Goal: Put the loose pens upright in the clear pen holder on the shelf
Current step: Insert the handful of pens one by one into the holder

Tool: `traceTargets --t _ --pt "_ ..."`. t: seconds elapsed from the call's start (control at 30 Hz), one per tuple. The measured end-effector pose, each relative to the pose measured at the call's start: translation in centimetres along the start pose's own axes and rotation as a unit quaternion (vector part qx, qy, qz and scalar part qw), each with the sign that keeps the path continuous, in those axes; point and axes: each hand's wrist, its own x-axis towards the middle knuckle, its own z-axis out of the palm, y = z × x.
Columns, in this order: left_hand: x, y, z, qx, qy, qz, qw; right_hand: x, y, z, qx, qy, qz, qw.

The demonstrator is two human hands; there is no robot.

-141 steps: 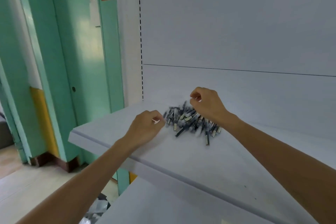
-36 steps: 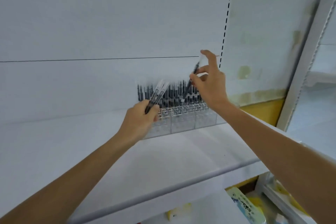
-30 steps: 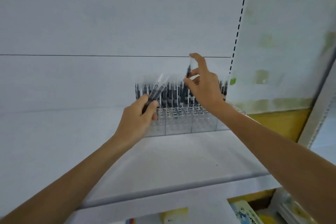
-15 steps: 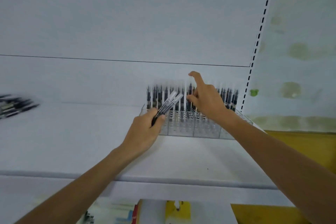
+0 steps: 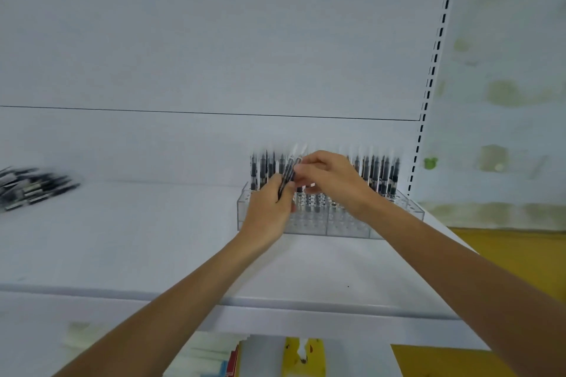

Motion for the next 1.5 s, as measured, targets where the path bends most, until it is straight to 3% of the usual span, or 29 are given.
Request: traceTargets --t 0.17,0.3,0.43,0.57,0.8,0.97,1.2,1.3,1.4,1.5 --pt "0.0 1.0 1.3 -0.071 -0.038 -0.018 0.997 -0.5 -0.1 -1.0 0.056 0.062 -0.014 0.996" --pt "-0.6 0.5 0.9 0.013 -0.044 0.025 0.999 -0.2 -1.2 -3.3 0.142 0.157 -0.040 0.976" --pt "-0.5 -0.4 0.0 0.053 -0.017 0.016 0.998 1.3 -1.1 -6.0 -0.052 0.243 -0.109 0.962" --pt "-0.7 -0.9 -0.1 0.084 -0.012 -0.009 0.996 2.5 -0.3 -6.1 -0.206 0.215 -0.170 0.939" --pt "-1.2 -1.9 -0.3 0.092 0.005 0.000 0.996 2.8 1.5 -4.8 -0.257 0.169 -0.184 0.933" --pt "-1.3 -2.2 0.1 0.079 0.001 -0.005 0.997 2.0 3.7 -3.6 -0.333 0.066 -0.149 0.929" --pt "-1.2 -1.8 -0.2 0.053 -0.005 -0.014 0.999 2.0 4.4 -3.5 -0.407 0.130 -0.149 0.892" --pt "-1.0 -1.3 -0.2 0.030 -0.002 -0.016 0.999 0.9 3.7 -3.6 -0.362 0.175 -0.190 0.896" --pt "-0.9 -0.5 0.2 0.010 0.005 -0.008 1.000 -0.8 2.4 -2.9 -0.235 0.124 -0.159 0.951" --pt "-0.9 0.4 1.4 0.009 -0.010 0.016 1.000 -2.0 1.5 -2.0 -0.166 0.079 -0.125 0.975"
